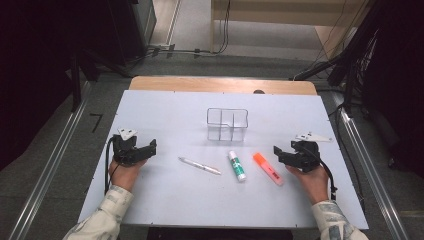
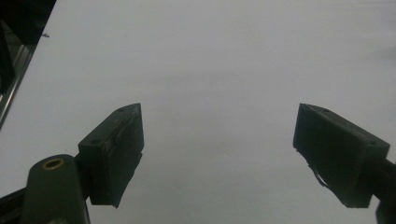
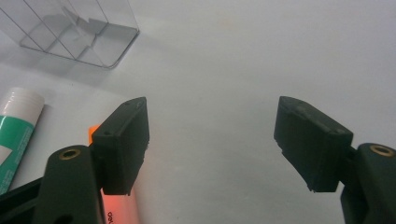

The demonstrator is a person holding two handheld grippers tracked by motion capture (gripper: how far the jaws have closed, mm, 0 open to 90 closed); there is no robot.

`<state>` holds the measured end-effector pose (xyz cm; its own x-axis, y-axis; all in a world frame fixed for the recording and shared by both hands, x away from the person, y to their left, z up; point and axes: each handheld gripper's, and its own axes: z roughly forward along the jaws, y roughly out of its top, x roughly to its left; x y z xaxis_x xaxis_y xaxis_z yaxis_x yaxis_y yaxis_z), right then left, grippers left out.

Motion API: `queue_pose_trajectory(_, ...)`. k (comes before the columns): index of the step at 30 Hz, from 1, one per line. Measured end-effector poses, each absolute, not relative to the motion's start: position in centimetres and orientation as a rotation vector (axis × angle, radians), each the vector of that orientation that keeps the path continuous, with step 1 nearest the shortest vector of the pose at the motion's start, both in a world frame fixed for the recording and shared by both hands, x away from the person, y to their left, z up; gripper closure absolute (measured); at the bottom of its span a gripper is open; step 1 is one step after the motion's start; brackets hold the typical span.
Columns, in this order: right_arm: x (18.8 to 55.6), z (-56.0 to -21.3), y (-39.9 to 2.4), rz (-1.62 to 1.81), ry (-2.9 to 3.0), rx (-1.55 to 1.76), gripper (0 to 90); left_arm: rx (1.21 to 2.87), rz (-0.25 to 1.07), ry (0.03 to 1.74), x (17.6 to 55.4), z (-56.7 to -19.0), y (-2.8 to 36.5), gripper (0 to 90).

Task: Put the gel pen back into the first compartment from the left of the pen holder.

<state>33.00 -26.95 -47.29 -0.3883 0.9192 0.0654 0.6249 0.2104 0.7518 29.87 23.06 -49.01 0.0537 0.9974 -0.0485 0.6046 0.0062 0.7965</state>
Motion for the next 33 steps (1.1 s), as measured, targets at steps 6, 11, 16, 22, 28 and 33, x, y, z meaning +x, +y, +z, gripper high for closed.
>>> queue_pose_trajectory(6, 33.0, -47.3, -26.2, 1.007, 2.12, 1.415, 24.5, 1.668, 0.758, 1.628, 30.0, -49.1, 23.2, 16.7)
queue_pose_trajectory(11, 32.9, -47.4, -25.6, 0.997, 2.139, 1.398, 24.5, 1.667, 0.759, 1.644, 30.1, -49.2, 23.5, 16.7)
queue_pose_trajectory(16, 32.9, -47.5, -24.9, 1.004, 2.153, 1.384, 24.5, 1.661, 0.775, 1.658, 30.1, -49.2, 23.7, 16.7)
queue_pose_trajectory(22, 32.9, -47.4, -24.0, 1.008, 2.169, 1.36, 24.6, 1.665, 0.777, 1.66, 30.2, -49.3, 23.7, 16.7)
queue_pose_trajectory(28, 32.9, -47.3, -23.5, 1.019, 2.182, 1.351, 24.8, 1.671, 0.776, 1.66, 30.2, -49.3, 23.6, 16.7)
queue_pose_trajectory(33, 32.8, -47.1, -22.6, 1.042, 2.204, 1.32, 25.6, 1.671, 0.777, 1.661, 30.3, -49.4, 23.7, 16.8)
